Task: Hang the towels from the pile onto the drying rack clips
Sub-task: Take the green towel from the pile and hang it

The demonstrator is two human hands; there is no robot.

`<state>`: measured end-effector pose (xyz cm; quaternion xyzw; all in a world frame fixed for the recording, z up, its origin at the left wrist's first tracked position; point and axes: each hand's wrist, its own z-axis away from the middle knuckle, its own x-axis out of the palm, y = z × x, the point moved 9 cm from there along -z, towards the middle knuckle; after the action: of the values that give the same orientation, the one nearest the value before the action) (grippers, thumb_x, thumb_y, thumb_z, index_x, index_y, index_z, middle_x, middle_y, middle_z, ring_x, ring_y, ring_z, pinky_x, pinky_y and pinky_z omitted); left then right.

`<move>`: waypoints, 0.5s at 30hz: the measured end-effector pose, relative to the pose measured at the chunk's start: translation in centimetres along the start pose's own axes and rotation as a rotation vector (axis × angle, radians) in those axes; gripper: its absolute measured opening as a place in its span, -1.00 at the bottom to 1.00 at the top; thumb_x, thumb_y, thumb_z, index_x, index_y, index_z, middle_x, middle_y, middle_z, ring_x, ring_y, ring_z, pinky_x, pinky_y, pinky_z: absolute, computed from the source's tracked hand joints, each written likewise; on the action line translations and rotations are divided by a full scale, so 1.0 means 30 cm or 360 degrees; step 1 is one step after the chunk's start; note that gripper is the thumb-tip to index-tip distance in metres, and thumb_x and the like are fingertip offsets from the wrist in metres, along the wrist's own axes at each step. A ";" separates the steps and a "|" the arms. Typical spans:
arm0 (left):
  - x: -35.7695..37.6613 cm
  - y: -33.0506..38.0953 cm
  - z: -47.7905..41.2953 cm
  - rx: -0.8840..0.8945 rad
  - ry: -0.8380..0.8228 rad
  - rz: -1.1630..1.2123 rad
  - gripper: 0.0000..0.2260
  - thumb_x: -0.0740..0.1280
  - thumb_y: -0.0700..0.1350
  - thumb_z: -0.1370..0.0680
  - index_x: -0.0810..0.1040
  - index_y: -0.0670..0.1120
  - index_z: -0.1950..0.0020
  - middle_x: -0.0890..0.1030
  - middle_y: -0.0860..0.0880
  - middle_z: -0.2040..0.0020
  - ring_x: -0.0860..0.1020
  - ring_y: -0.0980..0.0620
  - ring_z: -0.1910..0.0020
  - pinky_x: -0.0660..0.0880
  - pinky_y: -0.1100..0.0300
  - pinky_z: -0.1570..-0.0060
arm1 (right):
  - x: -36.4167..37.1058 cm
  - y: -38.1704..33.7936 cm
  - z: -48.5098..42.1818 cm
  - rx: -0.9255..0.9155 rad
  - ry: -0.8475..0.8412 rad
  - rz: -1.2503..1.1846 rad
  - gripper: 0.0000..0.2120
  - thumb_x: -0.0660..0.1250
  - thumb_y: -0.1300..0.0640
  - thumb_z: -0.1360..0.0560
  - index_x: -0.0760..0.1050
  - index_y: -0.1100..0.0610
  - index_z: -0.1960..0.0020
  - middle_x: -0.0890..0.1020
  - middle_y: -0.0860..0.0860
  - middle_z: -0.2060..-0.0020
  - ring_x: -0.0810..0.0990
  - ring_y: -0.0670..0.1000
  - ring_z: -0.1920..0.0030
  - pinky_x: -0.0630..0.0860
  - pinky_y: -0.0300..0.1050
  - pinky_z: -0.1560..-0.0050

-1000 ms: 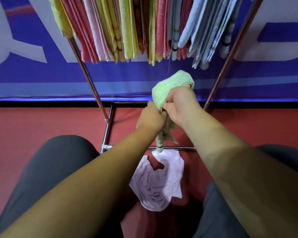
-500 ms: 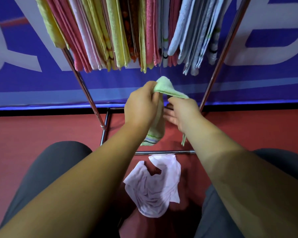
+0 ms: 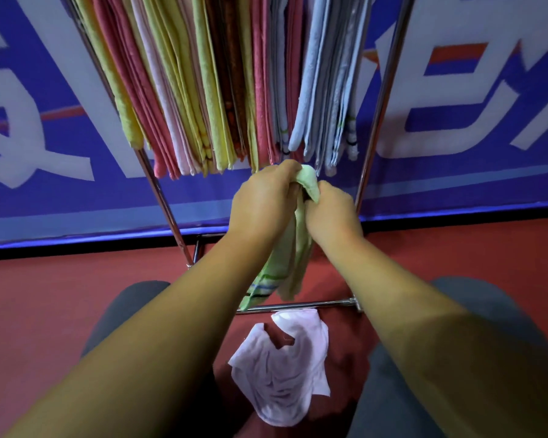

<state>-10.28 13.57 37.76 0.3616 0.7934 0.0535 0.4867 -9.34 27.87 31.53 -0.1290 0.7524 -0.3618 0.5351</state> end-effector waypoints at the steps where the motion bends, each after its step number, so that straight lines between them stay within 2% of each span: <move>1: -0.015 0.015 -0.007 0.0040 0.0014 -0.0033 -0.79 0.30 -0.06 -0.63 0.59 0.07 -0.25 0.68 -0.01 -0.05 0.62 -0.18 0.00 0.58 -0.11 0.15 | -0.022 0.002 -0.003 0.0042 0.0003 -0.0035 -0.82 0.24 0.10 -0.61 0.58 0.14 -0.09 0.67 0.20 -0.04 0.63 0.31 -0.11 0.49 0.04 0.04; 4: -0.092 0.077 -0.030 0.0151 0.0054 -0.0178 -0.82 0.33 -0.12 -0.63 0.55 -0.05 -0.23 0.65 -0.08 0.00 0.60 -0.26 0.08 0.56 -0.15 0.23 | -0.131 -0.037 -0.016 0.0055 0.0043 -0.0040 -0.80 0.22 0.18 -0.57 0.60 0.16 -0.07 0.68 0.23 -0.05 0.63 0.32 -0.09 0.38 -0.06 0.10; 6: -0.128 0.116 -0.051 0.0170 0.0048 -0.0242 -0.81 0.32 -0.19 -0.60 0.49 -0.07 -0.21 0.61 -0.10 0.04 0.58 -0.28 0.13 0.55 -0.16 0.25 | -0.215 -0.087 -0.027 0.0005 0.0073 -0.0034 -0.78 0.19 0.21 -0.55 0.61 0.17 -0.05 0.67 0.24 -0.06 0.62 0.31 -0.05 0.38 -0.07 0.10; 9: -0.168 0.170 -0.088 0.0151 0.0059 -0.0239 -0.82 0.31 -0.25 -0.56 0.40 -0.08 -0.12 0.54 -0.10 0.08 0.54 -0.28 0.19 0.54 -0.17 0.28 | -0.334 -0.166 -0.040 -0.0075 0.0099 -0.0053 -0.81 0.17 0.22 -0.53 0.56 0.12 0.09 0.67 0.17 0.05 0.57 0.23 0.10 0.42 -0.08 0.16; 12: -0.198 0.236 -0.133 0.0083 0.0084 -0.0223 -0.84 0.30 -0.23 -0.56 0.35 -0.07 -0.06 0.50 -0.07 0.10 0.51 -0.24 0.20 0.41 -0.07 0.33 | -0.446 -0.233 -0.059 -0.0143 0.0151 -0.0080 -0.78 0.17 0.24 -0.54 0.59 0.15 0.12 0.67 0.14 0.14 0.63 0.23 0.10 0.52 -0.04 0.19; 15: -0.230 0.309 -0.187 0.0008 0.0106 -0.0225 -0.84 0.28 -0.09 -0.56 0.38 -0.06 -0.10 0.53 -0.03 0.05 0.51 -0.18 0.15 0.36 0.00 0.27 | -0.563 -0.286 -0.087 -0.0178 0.0230 -0.0070 -0.77 0.21 0.20 -0.58 0.65 0.15 0.06 0.67 0.11 0.15 0.63 0.20 0.10 0.56 -0.03 0.16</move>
<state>-8.15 17.55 49.79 0.3038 0.8329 0.0292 0.4616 -6.69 32.71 49.83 -0.1488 0.8050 -0.3392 0.4634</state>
